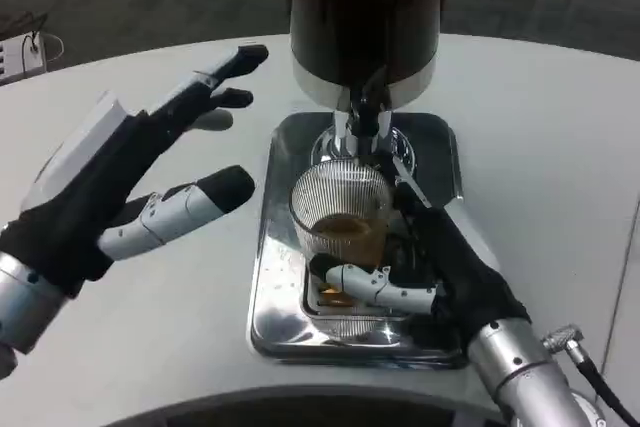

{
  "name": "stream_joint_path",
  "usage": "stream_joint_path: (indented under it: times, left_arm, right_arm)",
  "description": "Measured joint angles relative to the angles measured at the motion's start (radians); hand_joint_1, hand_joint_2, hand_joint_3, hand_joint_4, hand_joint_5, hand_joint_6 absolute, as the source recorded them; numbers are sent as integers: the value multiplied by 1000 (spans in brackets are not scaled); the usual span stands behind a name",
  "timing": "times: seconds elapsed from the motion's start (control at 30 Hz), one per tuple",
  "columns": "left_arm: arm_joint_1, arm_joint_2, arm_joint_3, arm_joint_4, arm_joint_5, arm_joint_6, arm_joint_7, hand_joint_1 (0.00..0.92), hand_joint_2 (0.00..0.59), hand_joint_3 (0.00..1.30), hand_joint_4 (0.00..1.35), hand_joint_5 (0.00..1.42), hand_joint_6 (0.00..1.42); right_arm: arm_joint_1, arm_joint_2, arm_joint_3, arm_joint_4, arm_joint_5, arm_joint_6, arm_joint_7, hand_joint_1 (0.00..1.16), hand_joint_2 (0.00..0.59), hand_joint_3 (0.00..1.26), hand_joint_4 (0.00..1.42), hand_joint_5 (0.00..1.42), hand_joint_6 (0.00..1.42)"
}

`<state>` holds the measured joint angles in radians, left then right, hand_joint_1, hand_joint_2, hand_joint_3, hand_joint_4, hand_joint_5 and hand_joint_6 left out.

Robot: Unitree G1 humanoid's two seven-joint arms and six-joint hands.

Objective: Grasp the cup under the faucet to collect the drink, then remove the cup.

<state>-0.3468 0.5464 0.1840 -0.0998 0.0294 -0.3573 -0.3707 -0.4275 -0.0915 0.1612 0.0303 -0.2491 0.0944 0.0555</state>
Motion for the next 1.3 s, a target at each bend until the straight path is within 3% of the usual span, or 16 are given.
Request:
stream_joint_path:
  times: [0.67,1.07,1.3]
  left_arm:
    - [62,36,31,-31,0,42,-2,0,51,140,79,184,252]
    - [62,43,31,-31,0,63,-9,0,52,150,76,174,240]
    - [66,44,31,-34,0,76,-12,0,52,151,76,174,240]
  right_arm:
    - [-55,47,9,107,-14,-50,-89,816,209,0,2,64,81]
    - [-63,84,13,131,-52,-54,-164,816,209,3,87,144,118]
    - [-85,103,12,163,-59,-54,-200,829,213,85,167,237,178]
